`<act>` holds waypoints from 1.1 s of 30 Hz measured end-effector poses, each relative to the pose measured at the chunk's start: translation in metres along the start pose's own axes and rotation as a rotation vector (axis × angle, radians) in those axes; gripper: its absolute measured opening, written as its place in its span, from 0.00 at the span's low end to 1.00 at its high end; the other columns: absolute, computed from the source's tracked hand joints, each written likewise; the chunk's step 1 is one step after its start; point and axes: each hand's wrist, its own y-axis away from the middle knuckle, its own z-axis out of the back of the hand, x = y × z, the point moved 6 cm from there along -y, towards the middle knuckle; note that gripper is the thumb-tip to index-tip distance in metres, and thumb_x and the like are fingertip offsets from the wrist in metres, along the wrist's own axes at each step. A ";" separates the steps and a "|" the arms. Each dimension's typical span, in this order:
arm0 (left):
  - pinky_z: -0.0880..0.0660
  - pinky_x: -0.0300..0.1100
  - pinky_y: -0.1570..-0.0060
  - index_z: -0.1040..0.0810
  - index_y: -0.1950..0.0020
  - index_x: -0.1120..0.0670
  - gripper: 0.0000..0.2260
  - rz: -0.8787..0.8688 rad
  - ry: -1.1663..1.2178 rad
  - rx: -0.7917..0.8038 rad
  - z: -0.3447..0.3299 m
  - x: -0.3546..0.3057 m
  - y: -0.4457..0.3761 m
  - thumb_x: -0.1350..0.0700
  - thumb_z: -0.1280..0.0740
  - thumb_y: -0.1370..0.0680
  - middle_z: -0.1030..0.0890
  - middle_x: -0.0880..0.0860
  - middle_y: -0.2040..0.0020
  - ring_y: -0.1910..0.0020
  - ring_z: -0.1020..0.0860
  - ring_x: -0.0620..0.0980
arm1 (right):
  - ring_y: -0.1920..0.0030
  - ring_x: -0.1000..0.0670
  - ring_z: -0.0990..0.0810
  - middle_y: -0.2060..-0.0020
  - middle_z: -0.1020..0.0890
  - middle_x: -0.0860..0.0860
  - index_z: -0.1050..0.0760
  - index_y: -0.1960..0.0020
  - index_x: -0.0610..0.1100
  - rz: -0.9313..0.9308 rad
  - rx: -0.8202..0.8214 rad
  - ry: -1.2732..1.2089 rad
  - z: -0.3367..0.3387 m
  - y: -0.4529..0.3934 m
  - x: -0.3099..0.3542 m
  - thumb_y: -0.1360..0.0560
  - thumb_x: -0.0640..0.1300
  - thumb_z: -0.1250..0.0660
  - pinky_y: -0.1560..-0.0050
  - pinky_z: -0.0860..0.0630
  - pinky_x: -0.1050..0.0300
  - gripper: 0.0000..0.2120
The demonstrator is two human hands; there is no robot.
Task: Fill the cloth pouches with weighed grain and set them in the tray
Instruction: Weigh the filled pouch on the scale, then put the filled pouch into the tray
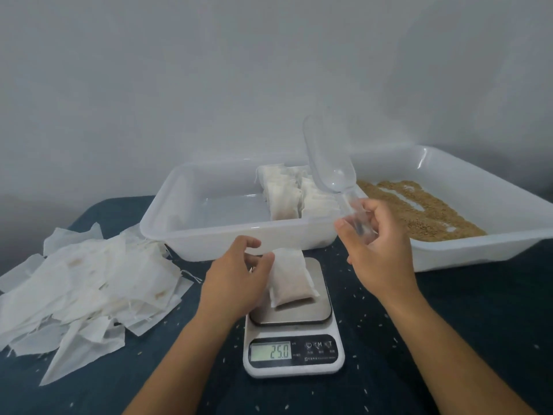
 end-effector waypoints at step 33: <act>0.31 0.33 0.64 0.32 0.57 0.46 0.14 -0.224 -0.103 0.270 0.030 -0.079 -0.011 0.45 0.28 0.32 0.23 0.34 0.65 0.69 0.28 0.39 | 0.59 0.60 0.17 0.54 0.19 0.70 0.25 0.45 0.62 -0.128 -0.044 -0.052 0.016 -0.008 0.001 0.26 0.50 0.24 0.62 0.16 0.50 0.14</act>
